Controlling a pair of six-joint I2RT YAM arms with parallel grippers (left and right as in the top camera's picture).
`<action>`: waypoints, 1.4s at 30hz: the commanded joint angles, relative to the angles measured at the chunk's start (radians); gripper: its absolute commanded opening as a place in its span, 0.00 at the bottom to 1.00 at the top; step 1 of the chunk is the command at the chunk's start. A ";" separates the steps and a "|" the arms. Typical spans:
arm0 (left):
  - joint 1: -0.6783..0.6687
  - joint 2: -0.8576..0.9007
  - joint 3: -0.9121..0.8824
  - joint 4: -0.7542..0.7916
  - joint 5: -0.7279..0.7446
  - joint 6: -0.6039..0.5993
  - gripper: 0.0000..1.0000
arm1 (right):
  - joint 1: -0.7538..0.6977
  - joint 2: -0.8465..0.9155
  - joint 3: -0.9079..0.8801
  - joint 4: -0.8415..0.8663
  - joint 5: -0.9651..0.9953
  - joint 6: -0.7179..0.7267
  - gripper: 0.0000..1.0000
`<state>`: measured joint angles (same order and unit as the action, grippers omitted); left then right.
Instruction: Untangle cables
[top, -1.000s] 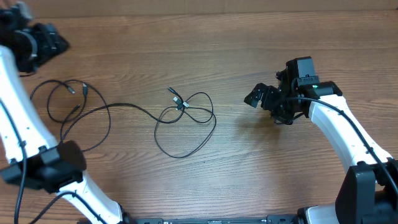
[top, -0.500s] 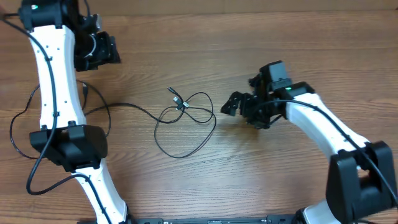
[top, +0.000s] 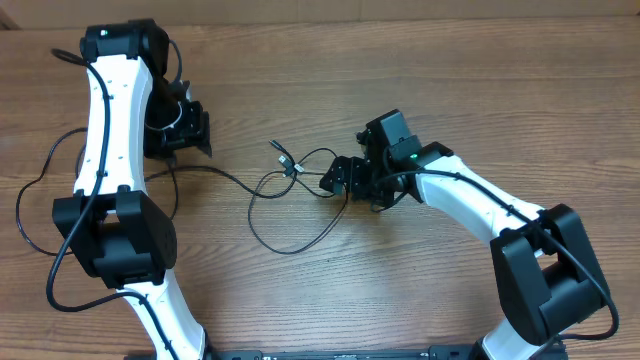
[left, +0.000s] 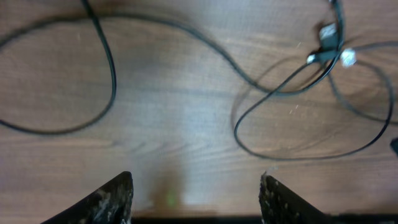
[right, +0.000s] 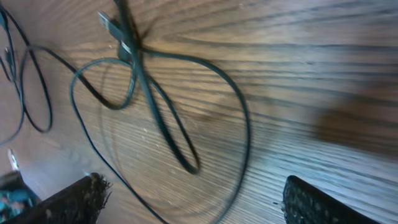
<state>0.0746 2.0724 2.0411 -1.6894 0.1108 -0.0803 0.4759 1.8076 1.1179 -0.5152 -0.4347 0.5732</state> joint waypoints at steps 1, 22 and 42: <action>0.002 -0.053 -0.040 0.005 -0.013 -0.025 0.63 | 0.045 0.001 0.000 0.014 0.113 0.121 0.88; -0.072 -0.053 -0.044 0.042 -0.009 -0.024 0.66 | 0.141 0.001 0.000 0.066 0.314 0.217 0.17; -0.083 -0.053 -0.044 0.047 -0.010 -0.024 0.66 | 0.184 0.014 -0.006 0.042 0.356 0.390 0.31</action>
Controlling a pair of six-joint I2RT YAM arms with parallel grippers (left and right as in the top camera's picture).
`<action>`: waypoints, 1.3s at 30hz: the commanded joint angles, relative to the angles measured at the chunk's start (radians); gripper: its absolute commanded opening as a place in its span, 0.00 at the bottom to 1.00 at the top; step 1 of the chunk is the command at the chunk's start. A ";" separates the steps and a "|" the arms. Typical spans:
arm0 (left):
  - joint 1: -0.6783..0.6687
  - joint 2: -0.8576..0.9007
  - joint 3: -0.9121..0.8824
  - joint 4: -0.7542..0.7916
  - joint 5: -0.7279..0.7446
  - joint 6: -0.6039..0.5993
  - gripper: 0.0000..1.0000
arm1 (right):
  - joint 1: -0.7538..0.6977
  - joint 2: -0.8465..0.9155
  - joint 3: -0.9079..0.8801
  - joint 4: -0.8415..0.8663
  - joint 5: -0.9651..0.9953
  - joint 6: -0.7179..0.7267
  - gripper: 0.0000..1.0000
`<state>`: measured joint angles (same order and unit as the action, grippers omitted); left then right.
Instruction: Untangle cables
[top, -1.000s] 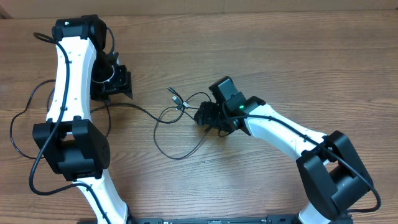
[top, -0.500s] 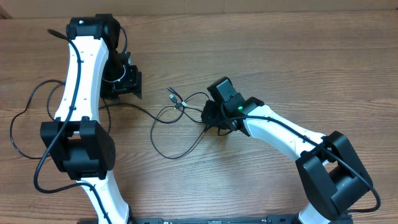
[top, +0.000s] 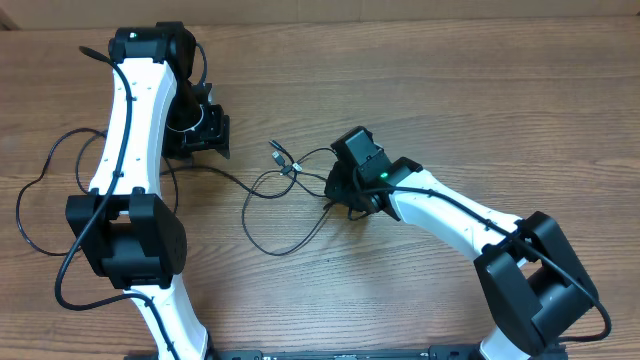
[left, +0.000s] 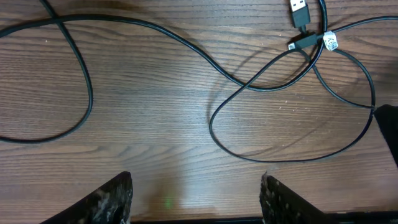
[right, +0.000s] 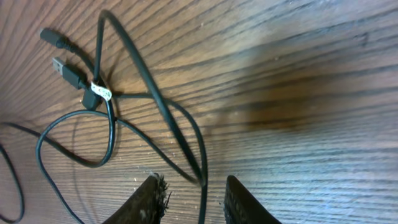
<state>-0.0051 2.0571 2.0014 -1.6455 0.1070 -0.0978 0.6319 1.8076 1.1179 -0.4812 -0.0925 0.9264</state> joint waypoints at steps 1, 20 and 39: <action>-0.003 -0.037 -0.004 0.003 -0.006 -0.006 0.65 | 0.033 0.020 -0.006 0.008 0.014 0.048 0.31; -0.003 -0.037 -0.004 0.003 -0.006 -0.006 0.66 | 0.046 0.067 -0.006 0.106 0.134 0.094 0.07; -0.003 -0.037 -0.005 0.038 -0.003 -0.006 0.72 | -0.148 -0.238 0.191 -0.300 0.330 -0.255 0.04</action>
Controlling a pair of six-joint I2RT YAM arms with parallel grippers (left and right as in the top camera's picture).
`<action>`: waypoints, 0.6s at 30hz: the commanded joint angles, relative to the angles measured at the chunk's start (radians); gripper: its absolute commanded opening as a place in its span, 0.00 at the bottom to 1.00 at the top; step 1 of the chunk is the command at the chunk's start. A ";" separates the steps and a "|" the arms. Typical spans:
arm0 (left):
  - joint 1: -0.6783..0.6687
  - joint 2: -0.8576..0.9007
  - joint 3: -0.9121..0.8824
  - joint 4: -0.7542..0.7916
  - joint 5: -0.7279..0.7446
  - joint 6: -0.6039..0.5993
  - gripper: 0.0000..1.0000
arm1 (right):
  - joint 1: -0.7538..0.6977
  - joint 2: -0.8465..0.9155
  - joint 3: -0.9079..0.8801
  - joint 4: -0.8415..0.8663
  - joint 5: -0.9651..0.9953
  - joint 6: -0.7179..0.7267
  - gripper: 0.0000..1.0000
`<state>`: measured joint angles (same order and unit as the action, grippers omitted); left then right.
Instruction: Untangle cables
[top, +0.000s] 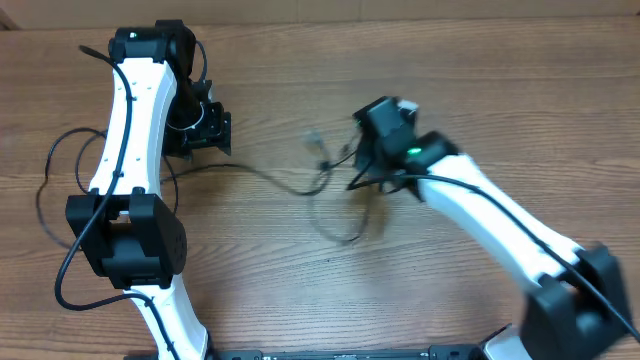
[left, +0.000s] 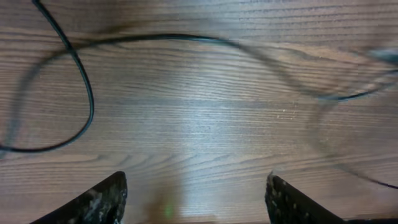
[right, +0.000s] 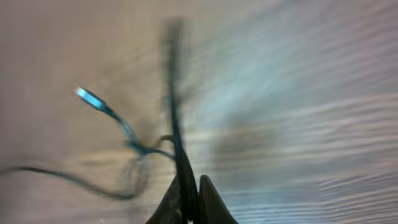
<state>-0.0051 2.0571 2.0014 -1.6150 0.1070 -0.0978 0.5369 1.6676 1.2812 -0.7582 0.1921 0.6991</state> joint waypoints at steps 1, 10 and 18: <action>-0.003 -0.036 -0.005 0.009 -0.002 -0.006 0.73 | -0.067 -0.114 0.027 -0.034 0.031 -0.028 0.04; -0.013 -0.035 -0.042 0.071 0.125 0.025 0.80 | -0.089 -0.130 0.027 -0.109 -0.035 -0.028 0.04; -0.071 -0.035 -0.154 0.183 0.243 0.090 0.84 | -0.090 -0.130 0.027 -0.093 -0.044 -0.023 0.04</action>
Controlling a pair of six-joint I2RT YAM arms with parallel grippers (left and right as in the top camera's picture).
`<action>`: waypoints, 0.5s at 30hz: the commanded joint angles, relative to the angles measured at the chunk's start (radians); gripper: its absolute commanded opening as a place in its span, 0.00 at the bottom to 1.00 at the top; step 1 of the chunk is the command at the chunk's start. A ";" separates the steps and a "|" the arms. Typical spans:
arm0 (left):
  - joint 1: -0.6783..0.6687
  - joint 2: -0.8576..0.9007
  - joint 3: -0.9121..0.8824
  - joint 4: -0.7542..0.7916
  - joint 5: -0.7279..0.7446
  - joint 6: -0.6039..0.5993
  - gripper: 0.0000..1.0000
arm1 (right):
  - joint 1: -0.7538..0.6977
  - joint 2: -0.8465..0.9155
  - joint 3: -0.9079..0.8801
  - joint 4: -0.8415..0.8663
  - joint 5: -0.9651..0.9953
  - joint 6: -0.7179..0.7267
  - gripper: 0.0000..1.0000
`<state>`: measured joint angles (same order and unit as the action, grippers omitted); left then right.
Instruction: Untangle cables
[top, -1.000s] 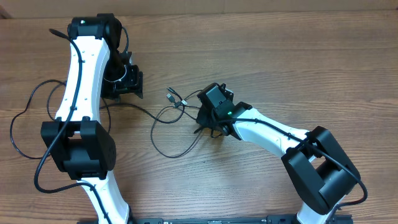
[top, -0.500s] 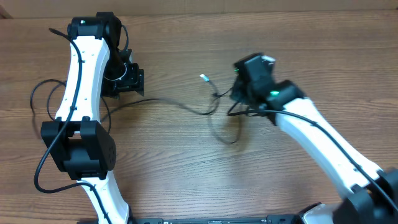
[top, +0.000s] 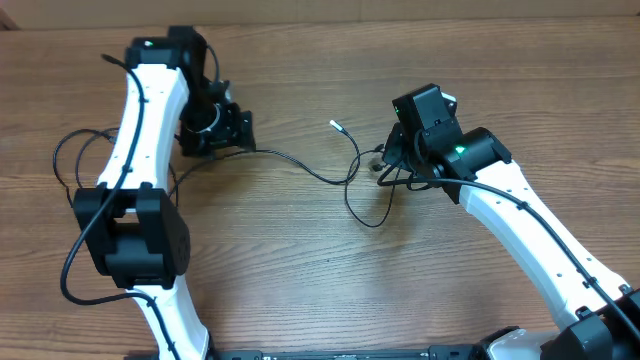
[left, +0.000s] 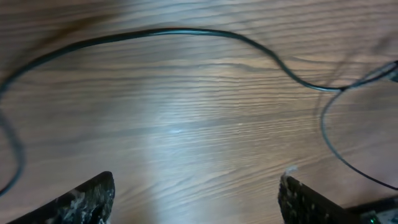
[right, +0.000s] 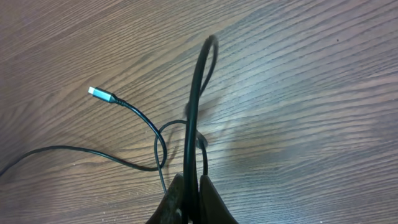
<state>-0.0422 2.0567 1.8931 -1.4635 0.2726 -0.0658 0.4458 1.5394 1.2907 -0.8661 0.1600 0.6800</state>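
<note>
A thin black cable (top: 300, 168) runs from loops at the far left (top: 62, 160) across the table to a silver-tipped plug (top: 336, 126). My right gripper (top: 390, 165) is right of centre. In the right wrist view it (right: 192, 177) is shut on a thicker black cable (right: 194, 106), which stands up as a narrow loop above the wood. The thin cable's plug (right: 99, 94) lies to its left, with one small loop curling beside the held strand. My left gripper (top: 240, 130) hovers open over the thin cable (left: 186, 32), nothing between its fingers (left: 87, 199).
A slack loop (top: 370, 215) of cable lies on the wood just below my right gripper. More loops trail off the table's left side beside the left arm's base (top: 130, 240). The surface is bare brown wood.
My right gripper, still shut on the cable, has moved to the right and the plug end has followed to the right and farther back. My left gripper has shifted slightly right.
First my right gripper stood open beside a knot of loops at mid-table. Then its fingers were close together around one strand. Then it was shut on that strand, farther right. Now the loops have spread out and sit further right. My left gripper stayed open throughout.
</note>
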 joint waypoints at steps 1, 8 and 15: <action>-0.048 -0.035 -0.064 0.056 0.085 0.081 0.85 | 0.001 -0.002 0.018 0.024 -0.031 -0.005 0.04; -0.130 -0.034 -0.150 0.181 0.087 0.120 0.90 | 0.001 -0.002 0.018 0.107 -0.188 -0.053 0.04; -0.163 -0.034 -0.195 0.222 0.086 -0.319 0.95 | -0.004 -0.002 0.018 0.109 -0.188 -0.053 0.04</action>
<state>-0.2035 2.0567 1.7218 -1.2495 0.3424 -0.1310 0.4458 1.5394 1.2907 -0.7628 -0.0101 0.6395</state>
